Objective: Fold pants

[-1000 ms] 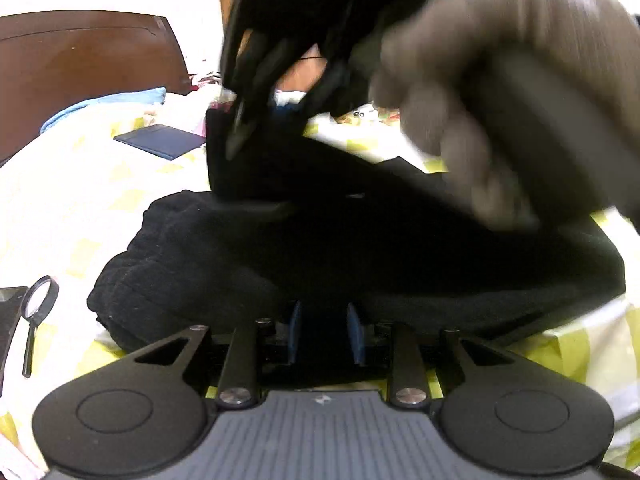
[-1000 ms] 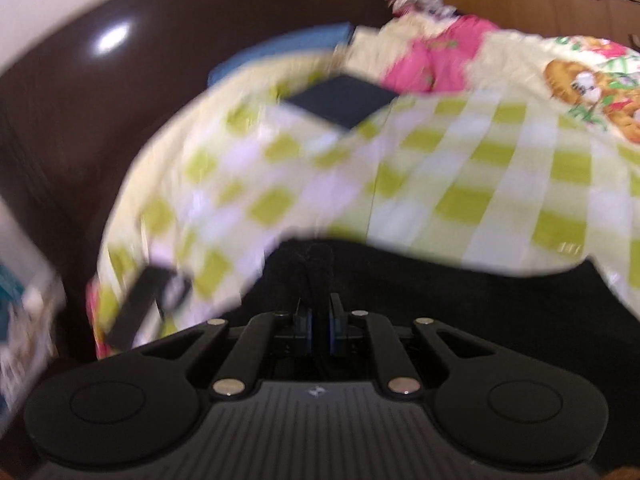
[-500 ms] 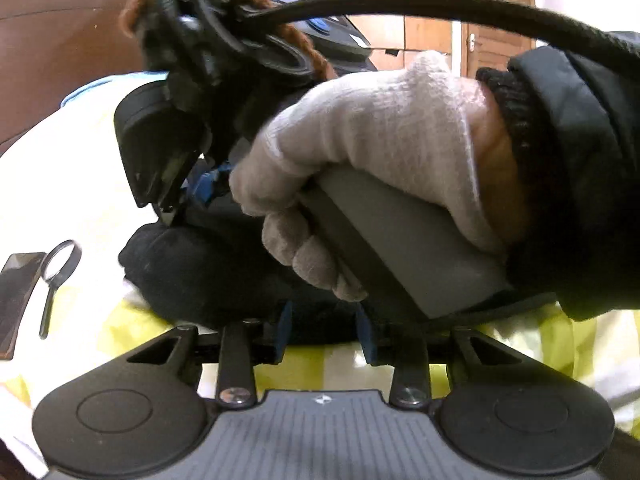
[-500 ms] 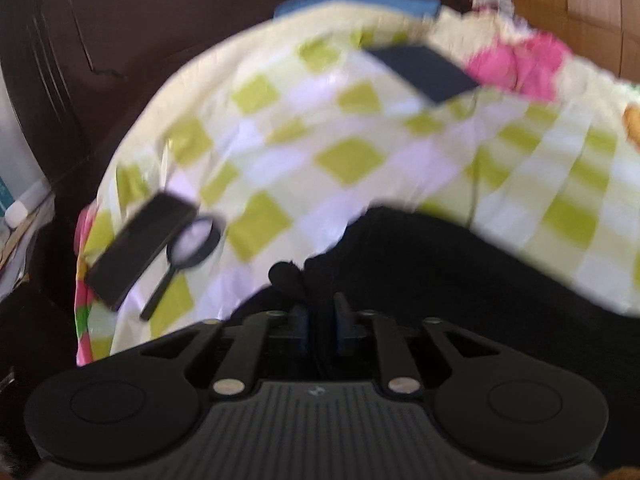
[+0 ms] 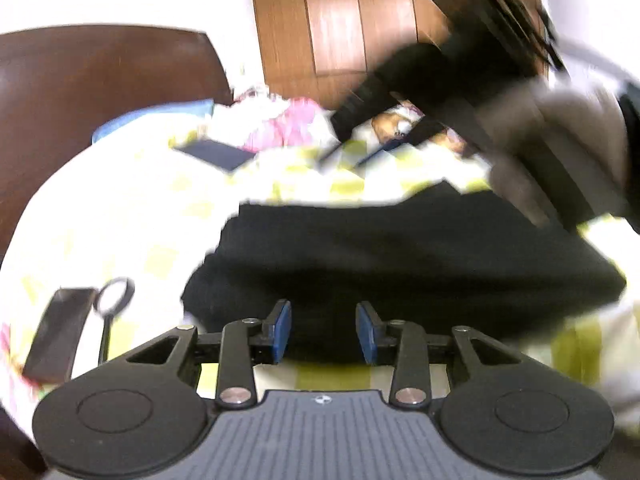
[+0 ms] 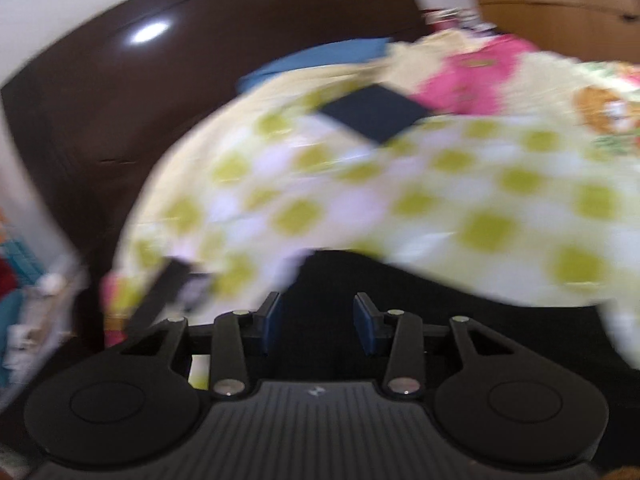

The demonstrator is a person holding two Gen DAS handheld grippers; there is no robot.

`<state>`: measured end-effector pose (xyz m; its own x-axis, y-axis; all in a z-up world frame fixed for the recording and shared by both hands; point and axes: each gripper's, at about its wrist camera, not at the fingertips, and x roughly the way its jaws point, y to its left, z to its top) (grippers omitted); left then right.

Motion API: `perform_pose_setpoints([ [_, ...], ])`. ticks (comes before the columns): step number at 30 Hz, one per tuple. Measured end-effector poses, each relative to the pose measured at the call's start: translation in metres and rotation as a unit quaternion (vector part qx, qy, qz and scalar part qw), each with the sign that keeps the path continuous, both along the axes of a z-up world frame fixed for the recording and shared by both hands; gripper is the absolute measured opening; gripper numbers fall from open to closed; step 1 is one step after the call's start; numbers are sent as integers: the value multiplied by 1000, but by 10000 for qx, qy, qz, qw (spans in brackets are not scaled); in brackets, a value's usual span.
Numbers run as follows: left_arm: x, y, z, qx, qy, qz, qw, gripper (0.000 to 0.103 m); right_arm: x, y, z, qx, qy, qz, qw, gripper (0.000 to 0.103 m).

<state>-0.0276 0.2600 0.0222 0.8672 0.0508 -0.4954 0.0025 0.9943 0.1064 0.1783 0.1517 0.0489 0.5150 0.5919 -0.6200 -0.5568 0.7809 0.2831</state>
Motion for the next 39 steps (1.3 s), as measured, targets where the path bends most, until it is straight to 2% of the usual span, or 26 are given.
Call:
perform_pose_setpoints([
  [3, 27, -9, 4, -4, -155, -153, 9998, 50, 12, -22, -12, -293, 62, -198, 9994, 43],
  [5, 47, -15, -1, 47, -109, -223, 9997, 50, 20, -30, -25, -426, 179, -231, 9987, 41],
  [7, 66, -20, -13, 218, 181, -261, 9993, 50, 28, -34, -40, -784, 54, -423, 9960, 41],
  [9, 83, -17, -34, 270, 632, -260, 9973, 50, 42, -44, -54, -817, 296, -602, 9944, 40],
  [11, 79, -21, -43, 316, 756, -293, 9962, 50, 51, -57, -59, -547, 555, -801, 9937, 34],
  [12, 76, -23, -42, 378, 766, -296, 9959, 50, 50, -66, -54, -387, 573, -875, 9938, 35],
  [13, 74, -22, -40, 424, 778, -292, 9956, 51, 44, -75, -45, -247, 458, -965, 9940, 41],
  [15, 74, -22, -38, 448, 800, -246, 9955, 52, 29, -101, -29, -80, 260, -1140, 9931, 42],
  [18, 64, -31, -31, 531, 788, -197, 9953, 53, -1, -160, -19, 143, 336, -1664, 9854, 45],
  [21, 60, -37, -24, 710, 744, -176, 9945, 53, -26, -207, -26, 176, 638, -2064, 9762, 48],
  [25, 61, -46, -16, 881, 650, -210, 9938, 53, -48, -248, -52, 699, 1350, -2321, 9607, 48],
  [28, 66, -54, -9, 855, 593, -309, 9941, 53, -53, -256, -72, 1239, 1816, -2177, 9509, 48],
  [31, 73, -67, -7, 854, 661, -453, 9931, 53, -48, -256, -90, 1706, 2030, -1934, 9446, 49],
  [32, 75, -72, -8, 877, 693, -508, 9924, 53, -43, -254, -96, 1861, 2176, -1839, 9403, 53],
  [36, 79, -93, -10, 1066, 777, -737, 9885, 53, -37, -263, -96, 2168, 2405, -1415, 9355, 58],
  [39, 85, -102, -13, 1026, 856, -852, 9874, 53, -33, -267, -107, 2618, 2669, -1177, 9200, 59],
])
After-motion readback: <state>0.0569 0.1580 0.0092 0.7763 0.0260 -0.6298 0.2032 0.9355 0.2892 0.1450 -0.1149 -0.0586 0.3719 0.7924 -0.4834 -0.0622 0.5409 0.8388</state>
